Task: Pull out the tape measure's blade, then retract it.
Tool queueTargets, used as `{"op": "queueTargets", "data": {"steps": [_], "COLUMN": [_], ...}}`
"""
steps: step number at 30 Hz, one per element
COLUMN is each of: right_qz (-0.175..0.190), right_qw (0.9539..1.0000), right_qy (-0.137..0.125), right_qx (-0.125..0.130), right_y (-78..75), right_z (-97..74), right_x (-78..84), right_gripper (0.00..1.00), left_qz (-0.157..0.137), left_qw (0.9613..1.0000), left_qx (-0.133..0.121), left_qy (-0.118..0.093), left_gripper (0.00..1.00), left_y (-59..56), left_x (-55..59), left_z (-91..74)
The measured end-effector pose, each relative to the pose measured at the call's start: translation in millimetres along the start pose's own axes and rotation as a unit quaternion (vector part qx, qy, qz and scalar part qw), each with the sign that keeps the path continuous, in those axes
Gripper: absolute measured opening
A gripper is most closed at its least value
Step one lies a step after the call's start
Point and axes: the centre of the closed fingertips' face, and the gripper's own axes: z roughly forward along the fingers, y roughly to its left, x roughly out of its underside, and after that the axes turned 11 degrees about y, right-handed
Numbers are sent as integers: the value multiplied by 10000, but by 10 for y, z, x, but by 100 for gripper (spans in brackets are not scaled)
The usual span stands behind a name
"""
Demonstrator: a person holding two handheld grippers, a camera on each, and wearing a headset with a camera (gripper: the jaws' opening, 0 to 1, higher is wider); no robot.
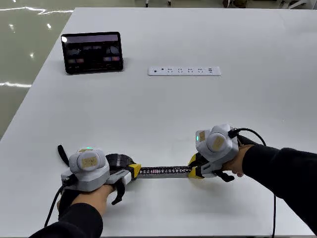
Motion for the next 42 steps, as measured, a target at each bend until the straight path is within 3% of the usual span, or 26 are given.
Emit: {"op": "queueTargets", "data": {"steps": [42], "right_qz": [39], "right_qw": [9999], "right_qy": [-88], "right_qx": [-67], "right_y": [34], "right_z": [109], "right_x": [-240], "right_gripper": [10], "left_qz": [-122], "left_qw": [9999], "left_qx": [77], "left_qy": [-2], "left_gripper": [61], "left_y": [-6], "left_x": [-8], "left_z": [-5]}}
